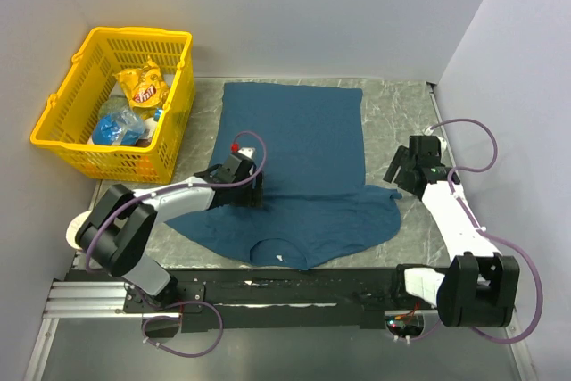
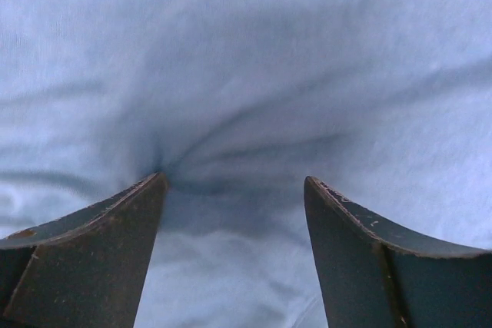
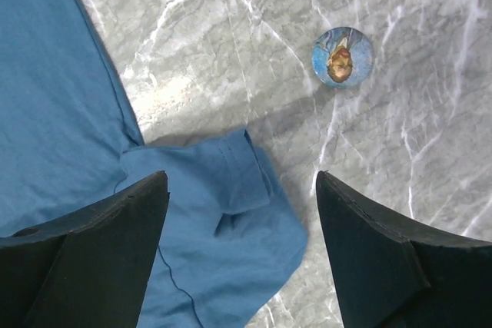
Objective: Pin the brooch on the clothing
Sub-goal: Flatten out the clothes at the center of the board.
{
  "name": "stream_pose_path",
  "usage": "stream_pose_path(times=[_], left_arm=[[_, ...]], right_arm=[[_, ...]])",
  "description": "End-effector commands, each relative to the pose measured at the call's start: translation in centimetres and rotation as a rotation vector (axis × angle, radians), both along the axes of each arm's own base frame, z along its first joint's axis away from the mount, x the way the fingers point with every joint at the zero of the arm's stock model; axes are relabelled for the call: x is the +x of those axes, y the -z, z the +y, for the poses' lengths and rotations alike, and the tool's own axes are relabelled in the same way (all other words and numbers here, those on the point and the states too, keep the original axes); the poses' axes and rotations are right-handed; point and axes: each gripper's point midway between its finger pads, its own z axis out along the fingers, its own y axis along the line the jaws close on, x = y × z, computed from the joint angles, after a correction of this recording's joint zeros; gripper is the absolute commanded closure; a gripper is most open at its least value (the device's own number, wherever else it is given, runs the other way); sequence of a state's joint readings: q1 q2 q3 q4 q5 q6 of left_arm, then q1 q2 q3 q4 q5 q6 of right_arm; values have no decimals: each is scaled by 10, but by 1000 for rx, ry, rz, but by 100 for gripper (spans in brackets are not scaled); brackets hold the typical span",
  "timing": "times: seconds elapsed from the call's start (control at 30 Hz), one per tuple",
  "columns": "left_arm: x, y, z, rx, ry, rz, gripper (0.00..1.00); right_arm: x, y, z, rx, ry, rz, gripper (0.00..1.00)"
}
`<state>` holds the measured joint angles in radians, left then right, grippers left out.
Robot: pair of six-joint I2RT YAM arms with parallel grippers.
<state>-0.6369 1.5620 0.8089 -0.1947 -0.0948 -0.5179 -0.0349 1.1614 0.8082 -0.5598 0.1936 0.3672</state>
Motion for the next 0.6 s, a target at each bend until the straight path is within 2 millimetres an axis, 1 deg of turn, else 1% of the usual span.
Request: stream_pose_path(times=[0.0, 0.03, 0.07, 0.1, 0.17, 0.27, 0.3, 0.37, 0.4, 0.47, 0.5, 0.57], left_arm=[[-17, -9, 7, -9, -9, 29, 22], [-18, -12, 6, -17, -6, 29, 23], [-21, -13, 5, -24, -1, 34, 24], [-25, -13, 4, -24, 3, 43, 25], [-29, -22, -2, -46, 26, 23, 26], [-39, -36, -23, -96, 88, -1, 27], [-46, -41, -35, -115, 121, -5, 30], [-53, -48, -50, -146, 167, -15, 35], [-62, -51, -61, -159, 199, -11, 41], [-70, -48, -71, -167, 226, -8, 50], [-80, -43, -78, -170, 250, 15, 63], [-88, -36, -84, -176, 273, 30, 74]], right_arm=[[-1, -30, -2, -15, 7, -89, 18], [-5, -27, -2, -10, 14, -80, 19], [-9, -28, -1, -6, 15, -81, 22], [-14, -25, 3, 15, 12, -68, 23], [-18, -26, 10, 46, -7, -80, 27], [-29, -21, 13, 65, 7, -61, 27], [-33, -19, 12, 63, 15, -50, 27], [-37, -13, 13, 74, 22, -32, 27], [-38, -8, 14, 80, 22, -21, 27], [-37, -3, 19, 104, 17, -13, 27], [-38, 0, 19, 108, 20, -6, 27], [-36, 5, 22, 121, 18, 4, 26]])
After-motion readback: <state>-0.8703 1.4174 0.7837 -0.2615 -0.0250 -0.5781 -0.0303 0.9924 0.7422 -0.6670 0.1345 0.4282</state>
